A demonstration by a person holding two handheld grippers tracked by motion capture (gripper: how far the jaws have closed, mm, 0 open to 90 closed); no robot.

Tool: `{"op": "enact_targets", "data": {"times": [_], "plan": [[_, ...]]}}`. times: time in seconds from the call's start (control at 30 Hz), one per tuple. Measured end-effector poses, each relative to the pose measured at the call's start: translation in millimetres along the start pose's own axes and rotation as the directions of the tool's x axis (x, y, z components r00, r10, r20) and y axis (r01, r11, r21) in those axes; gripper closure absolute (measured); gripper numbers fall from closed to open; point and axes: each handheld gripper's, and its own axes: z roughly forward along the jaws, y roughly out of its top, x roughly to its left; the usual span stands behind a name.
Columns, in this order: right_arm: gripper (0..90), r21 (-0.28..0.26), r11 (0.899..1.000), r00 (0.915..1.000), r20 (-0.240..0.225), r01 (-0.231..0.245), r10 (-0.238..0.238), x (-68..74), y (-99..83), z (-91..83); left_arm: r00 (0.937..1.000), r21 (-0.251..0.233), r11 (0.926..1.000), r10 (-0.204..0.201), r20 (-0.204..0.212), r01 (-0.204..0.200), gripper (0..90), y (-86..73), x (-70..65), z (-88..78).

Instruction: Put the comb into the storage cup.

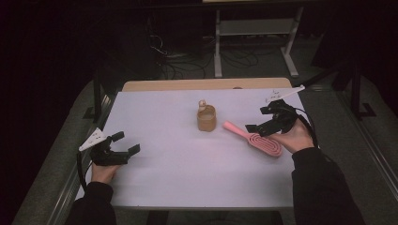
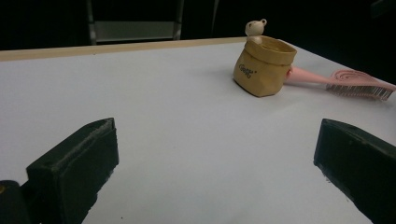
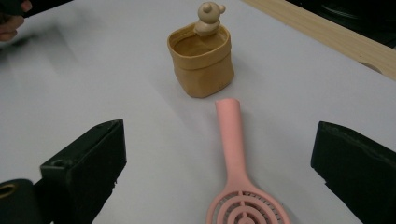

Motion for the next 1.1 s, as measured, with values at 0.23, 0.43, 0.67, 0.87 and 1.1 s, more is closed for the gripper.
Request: {"op": "enact_targets", "data": {"times": [0.23,0.43,0.67,0.87,1.1], "plan": [[4.2,0.008,1.000,0.9999,-0.010,0.007,-0.007,0.6,1.8,10.9,1.0000,0.001,1.0000,-0.001,0.000,0.001,0.0,-0.1,0.4,0.2],[11.7,-0.021,1.000,0.9985,-0.055,0.001,-0.002,2.1,2.3,19.9,1.0000,0.001,1.0000,-0.002,0.002,0.002,0.0,-0.1,0.5,0.9],[16.9,0.001,1.000,0.9969,-0.079,0.007,-0.006,2.5,5.4,33.3,1.0000,-0.001,1.0000,-0.001,0.002,0.001,0.0,0.0,1.1,0.5],[25.9,0.003,0.999,0.9969,-0.069,0.038,-0.037,3.6,7.0,39.3,1.0000,0.000,1.0000,0.001,0.004,-0.001,0.0,-0.1,1.7,0.8],[35.9,0.035,0.998,0.9962,-0.072,0.050,-0.048,-0.5,6.3,48.4,1.0000,0.001,1.0000,-0.002,0.005,0.002,0.0,-0.3,2.0,1.3]]}}
